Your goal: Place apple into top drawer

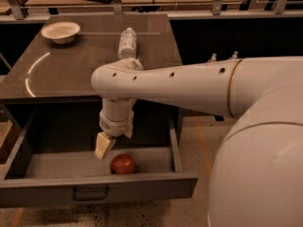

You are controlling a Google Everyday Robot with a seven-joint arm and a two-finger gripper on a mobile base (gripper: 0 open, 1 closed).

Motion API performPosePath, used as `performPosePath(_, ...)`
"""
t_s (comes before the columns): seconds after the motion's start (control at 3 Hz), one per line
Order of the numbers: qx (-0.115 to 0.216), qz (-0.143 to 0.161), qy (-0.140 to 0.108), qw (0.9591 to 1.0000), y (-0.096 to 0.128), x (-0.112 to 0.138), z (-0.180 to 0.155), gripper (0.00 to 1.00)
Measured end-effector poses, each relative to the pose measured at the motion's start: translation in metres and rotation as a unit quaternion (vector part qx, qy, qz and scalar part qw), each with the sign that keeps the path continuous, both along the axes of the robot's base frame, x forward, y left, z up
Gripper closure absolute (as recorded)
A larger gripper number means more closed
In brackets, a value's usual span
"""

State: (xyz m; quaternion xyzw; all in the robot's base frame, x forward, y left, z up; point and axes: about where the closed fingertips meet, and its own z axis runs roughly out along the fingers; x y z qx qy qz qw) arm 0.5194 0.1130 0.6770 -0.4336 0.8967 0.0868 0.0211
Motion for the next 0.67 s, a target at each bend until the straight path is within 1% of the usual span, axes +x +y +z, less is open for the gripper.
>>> performPosePath(0.33,-0.005,-0.014,-0.024,0.9996,-0.013,0.013,0.024,0.54)
performPosePath(0.67,0.015,-0.027,-0.039,0.9988,-0.023,0.019,0.060,0.77)
